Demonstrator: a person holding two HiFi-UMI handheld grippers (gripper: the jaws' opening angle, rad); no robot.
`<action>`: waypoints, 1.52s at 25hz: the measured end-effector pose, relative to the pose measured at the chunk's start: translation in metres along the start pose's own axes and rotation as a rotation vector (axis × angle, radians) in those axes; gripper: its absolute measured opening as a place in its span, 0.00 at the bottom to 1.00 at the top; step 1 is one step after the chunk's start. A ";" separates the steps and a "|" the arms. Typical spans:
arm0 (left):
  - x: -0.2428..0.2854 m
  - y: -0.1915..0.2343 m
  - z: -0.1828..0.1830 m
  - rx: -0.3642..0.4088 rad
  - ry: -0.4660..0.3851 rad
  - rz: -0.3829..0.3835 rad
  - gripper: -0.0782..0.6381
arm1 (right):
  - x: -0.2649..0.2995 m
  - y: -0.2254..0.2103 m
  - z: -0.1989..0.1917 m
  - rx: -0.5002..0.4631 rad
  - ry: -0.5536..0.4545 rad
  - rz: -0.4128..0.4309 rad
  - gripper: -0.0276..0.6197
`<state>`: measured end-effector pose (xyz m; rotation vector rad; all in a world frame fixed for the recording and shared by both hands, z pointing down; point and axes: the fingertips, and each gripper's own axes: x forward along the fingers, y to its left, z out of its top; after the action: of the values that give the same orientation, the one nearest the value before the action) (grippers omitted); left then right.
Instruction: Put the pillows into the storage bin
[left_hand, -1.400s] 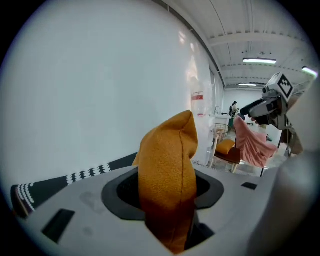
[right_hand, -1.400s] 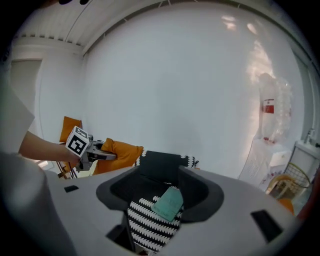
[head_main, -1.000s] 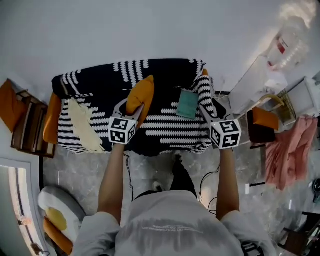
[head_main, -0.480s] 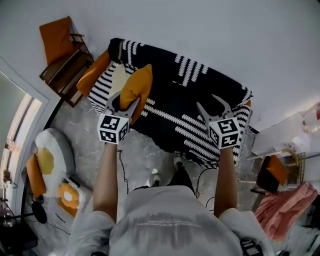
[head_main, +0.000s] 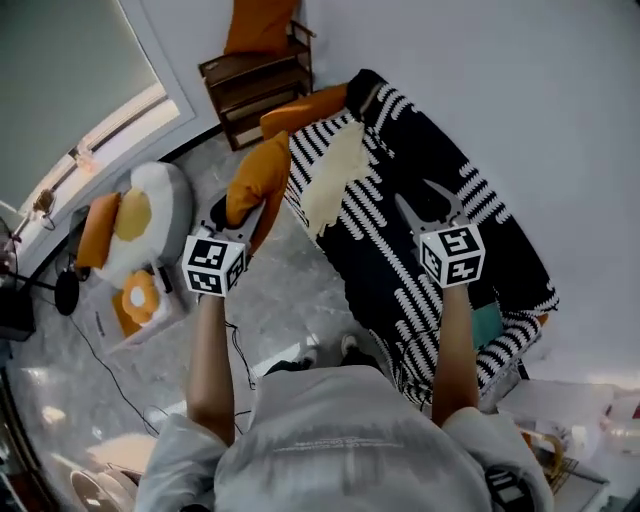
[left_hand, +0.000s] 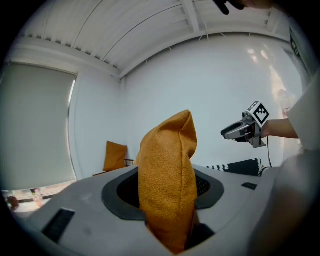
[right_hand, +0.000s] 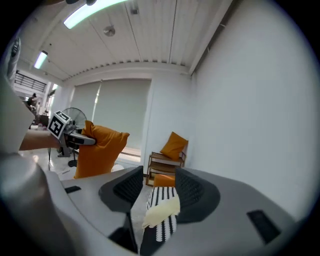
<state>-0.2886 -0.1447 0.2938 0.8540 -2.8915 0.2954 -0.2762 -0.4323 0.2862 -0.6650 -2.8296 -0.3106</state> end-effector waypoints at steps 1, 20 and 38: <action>-0.013 0.011 0.001 0.001 0.005 0.050 0.40 | 0.017 0.007 0.009 -0.014 -0.015 0.044 0.34; -0.334 0.062 -0.083 -0.186 0.181 0.827 0.41 | 0.127 0.301 0.070 -0.240 -0.115 0.859 0.15; -0.569 0.215 -0.188 -0.317 0.147 1.014 0.41 | 0.168 0.615 0.092 -0.344 -0.051 1.041 0.13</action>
<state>0.0787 0.3714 0.3522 -0.6864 -2.8386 -0.0396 -0.1565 0.1988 0.3365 -2.0556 -2.0710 -0.5611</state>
